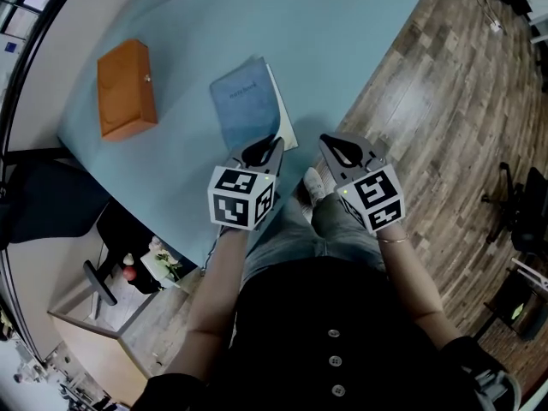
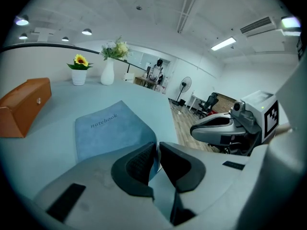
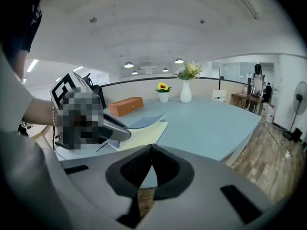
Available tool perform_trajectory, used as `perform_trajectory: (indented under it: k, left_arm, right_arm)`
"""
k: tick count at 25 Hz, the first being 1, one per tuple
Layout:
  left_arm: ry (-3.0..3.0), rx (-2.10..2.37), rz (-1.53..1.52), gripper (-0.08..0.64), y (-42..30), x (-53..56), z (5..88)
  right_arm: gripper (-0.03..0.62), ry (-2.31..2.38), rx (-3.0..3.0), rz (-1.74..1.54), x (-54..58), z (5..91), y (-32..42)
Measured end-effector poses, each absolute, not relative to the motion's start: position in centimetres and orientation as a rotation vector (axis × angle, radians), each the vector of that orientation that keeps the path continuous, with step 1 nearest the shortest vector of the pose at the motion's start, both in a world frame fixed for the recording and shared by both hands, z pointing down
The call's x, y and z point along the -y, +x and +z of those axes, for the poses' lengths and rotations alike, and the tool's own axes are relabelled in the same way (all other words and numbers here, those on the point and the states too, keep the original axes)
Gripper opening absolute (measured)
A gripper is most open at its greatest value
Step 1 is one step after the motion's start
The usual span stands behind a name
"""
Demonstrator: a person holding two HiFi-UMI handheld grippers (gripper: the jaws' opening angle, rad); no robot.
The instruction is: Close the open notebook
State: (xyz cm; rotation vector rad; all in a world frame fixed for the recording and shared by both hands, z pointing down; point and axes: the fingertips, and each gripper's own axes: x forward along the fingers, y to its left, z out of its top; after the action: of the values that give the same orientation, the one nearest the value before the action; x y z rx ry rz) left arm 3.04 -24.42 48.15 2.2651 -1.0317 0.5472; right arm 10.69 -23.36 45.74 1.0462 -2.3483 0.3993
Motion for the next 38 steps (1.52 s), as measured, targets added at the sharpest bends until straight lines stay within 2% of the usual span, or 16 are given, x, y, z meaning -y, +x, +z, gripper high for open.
perform_trajectory:
  k: [22, 36, 38]
  left_arm:
    - [2.276, 0.945, 0.763, 0.075, 5.6, 24.3, 52.4]
    - [2.291, 0.895, 0.790, 0.093, 6.4, 24.0, 52.8]
    - [2.302, 0.869, 0.788, 0.114, 6.6, 23.8, 52.7]
  right_arm:
    - [0.005, 1.084, 2.353, 0.574, 22.7, 47.4, 11.4]
    - [0.005, 1.139, 2.326, 0.624, 22.1, 48.1, 13.1]
    - [0.005, 1.143, 2.328, 0.627, 22.1, 48.2, 13.1]
